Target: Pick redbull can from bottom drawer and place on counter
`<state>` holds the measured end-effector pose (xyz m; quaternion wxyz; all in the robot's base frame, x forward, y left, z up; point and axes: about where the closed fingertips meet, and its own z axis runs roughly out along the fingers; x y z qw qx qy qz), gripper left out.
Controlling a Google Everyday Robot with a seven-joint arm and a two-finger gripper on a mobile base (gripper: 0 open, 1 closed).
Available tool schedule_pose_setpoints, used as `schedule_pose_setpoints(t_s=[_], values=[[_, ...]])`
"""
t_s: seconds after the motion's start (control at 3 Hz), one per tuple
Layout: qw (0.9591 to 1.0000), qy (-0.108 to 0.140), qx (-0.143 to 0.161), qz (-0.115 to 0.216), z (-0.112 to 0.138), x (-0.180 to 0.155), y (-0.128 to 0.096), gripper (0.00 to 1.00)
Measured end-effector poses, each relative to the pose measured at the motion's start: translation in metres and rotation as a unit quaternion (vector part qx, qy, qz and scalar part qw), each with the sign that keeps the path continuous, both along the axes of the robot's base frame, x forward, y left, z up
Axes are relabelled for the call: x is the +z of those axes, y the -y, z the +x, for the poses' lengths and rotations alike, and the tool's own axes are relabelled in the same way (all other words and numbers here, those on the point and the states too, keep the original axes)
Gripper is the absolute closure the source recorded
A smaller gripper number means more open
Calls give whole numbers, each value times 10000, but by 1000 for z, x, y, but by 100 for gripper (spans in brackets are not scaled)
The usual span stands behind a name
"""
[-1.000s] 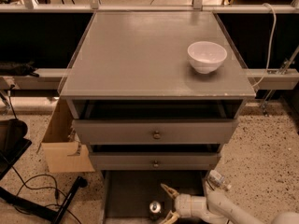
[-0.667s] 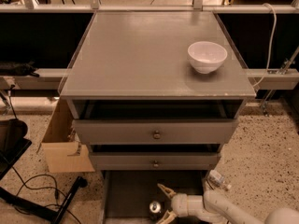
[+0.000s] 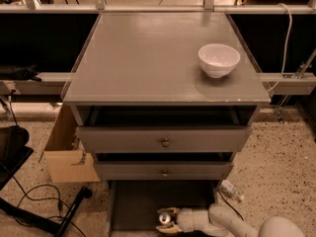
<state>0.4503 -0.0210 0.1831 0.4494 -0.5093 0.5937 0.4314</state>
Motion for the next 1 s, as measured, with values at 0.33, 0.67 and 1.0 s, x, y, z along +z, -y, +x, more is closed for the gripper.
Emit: schedule_pose_setpoints(t_s=[0.33, 0.67, 1.0], values=[[10000, 0, 0, 0, 0, 0, 0, 73], [9999, 61, -17, -147, -2, 25, 7, 100], [9993, 215, 28, -319, -12, 122, 32, 100]])
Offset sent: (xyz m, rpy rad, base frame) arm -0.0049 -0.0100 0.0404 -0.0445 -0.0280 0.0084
